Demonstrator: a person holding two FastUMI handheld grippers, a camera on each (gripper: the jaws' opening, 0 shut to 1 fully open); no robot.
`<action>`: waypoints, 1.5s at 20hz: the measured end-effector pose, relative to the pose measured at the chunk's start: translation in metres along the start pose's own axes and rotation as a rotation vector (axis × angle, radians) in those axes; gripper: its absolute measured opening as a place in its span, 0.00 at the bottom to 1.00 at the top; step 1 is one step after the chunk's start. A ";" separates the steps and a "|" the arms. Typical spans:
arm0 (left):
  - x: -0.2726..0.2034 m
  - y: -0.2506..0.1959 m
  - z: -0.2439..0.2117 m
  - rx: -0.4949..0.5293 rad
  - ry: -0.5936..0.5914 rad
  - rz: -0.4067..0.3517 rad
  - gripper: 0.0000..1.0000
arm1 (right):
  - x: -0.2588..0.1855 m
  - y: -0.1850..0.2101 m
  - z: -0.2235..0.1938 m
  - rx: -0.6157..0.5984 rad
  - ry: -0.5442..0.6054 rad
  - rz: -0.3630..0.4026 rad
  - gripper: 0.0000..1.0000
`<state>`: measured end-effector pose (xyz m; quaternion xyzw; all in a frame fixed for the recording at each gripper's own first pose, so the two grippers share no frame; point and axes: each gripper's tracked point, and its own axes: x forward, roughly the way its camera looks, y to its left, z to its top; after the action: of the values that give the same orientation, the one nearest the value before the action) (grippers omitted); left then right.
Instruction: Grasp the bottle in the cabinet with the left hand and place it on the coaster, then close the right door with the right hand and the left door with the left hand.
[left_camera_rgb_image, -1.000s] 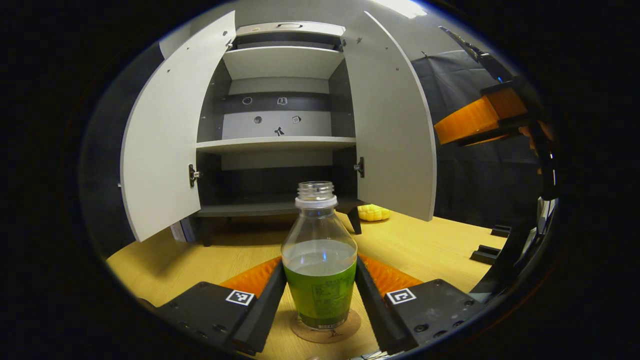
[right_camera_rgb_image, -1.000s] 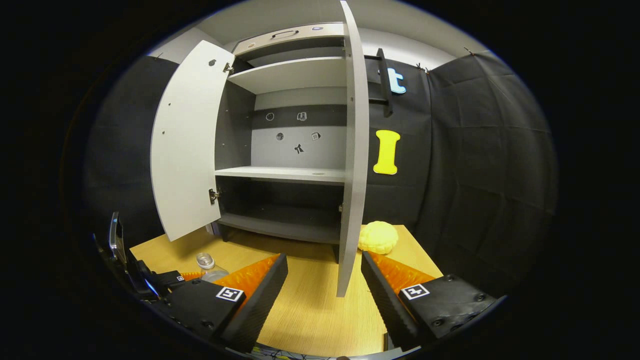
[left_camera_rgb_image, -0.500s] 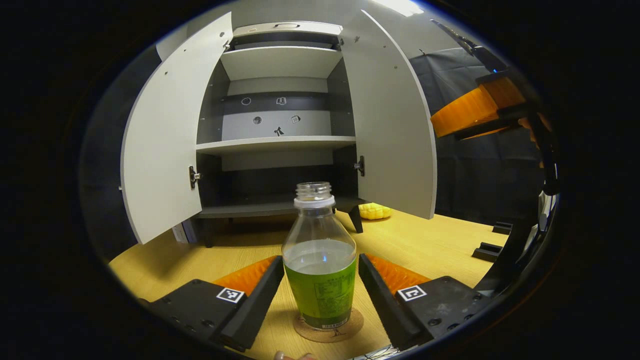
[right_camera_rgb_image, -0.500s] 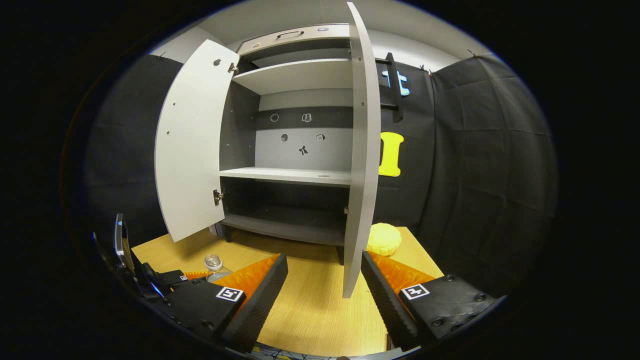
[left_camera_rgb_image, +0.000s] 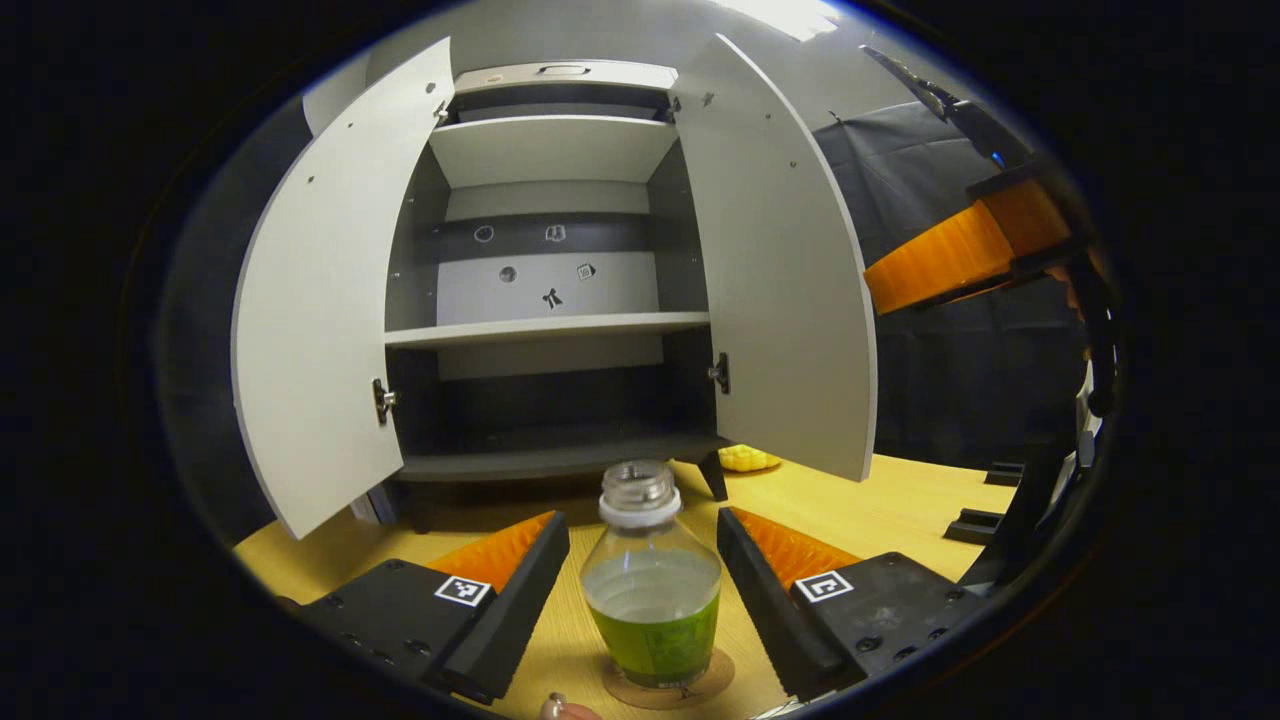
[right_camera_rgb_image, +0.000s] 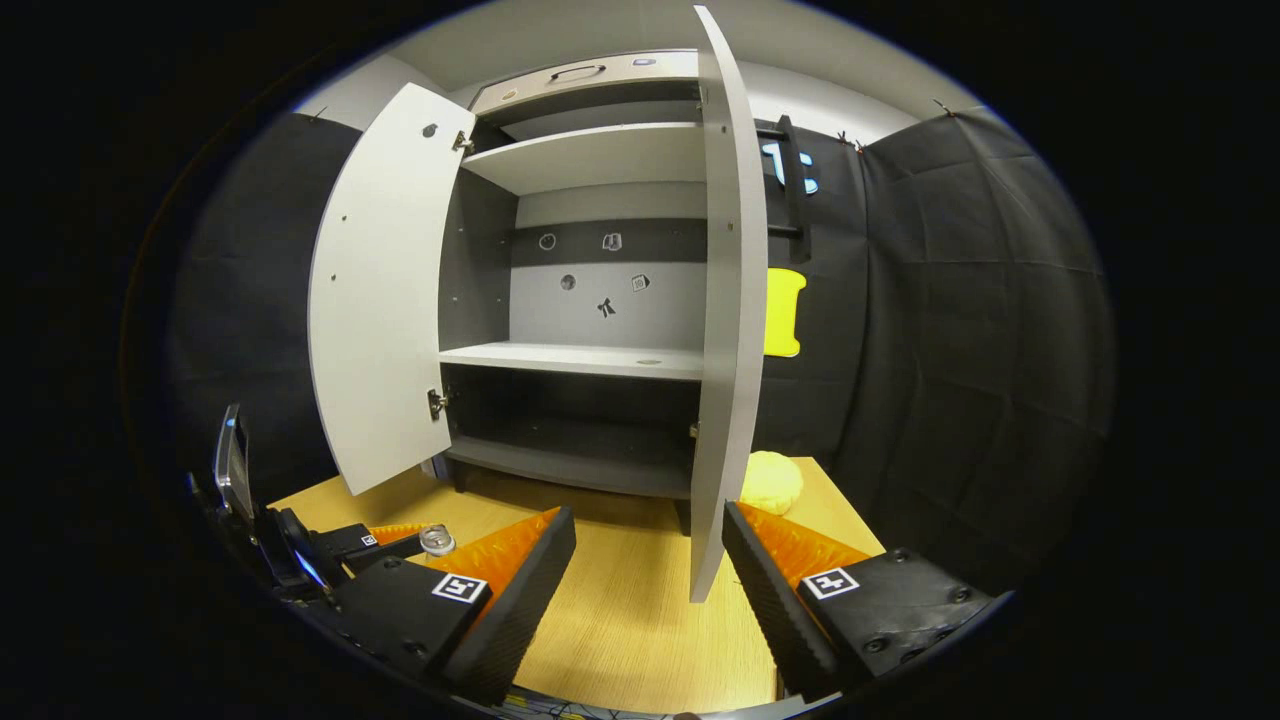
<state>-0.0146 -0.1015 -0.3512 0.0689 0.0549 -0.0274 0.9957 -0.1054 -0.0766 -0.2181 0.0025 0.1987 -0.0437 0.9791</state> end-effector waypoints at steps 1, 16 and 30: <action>0.002 0.002 0.011 0.018 -0.015 0.003 0.95 | -0.001 -0.001 0.004 0.001 -0.004 -0.003 0.98; 0.008 0.068 0.221 -0.073 -0.084 -0.049 0.94 | -0.027 -0.045 0.134 0.079 -0.152 -0.152 0.98; -0.057 0.168 0.286 -0.091 -0.053 -0.075 0.95 | 0.005 -0.104 0.171 0.121 -0.184 -0.272 0.97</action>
<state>-0.0301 0.0271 -0.0411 0.0207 0.0325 -0.0638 0.9972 -0.0430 -0.1840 -0.0613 0.0304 0.1039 -0.1878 0.9762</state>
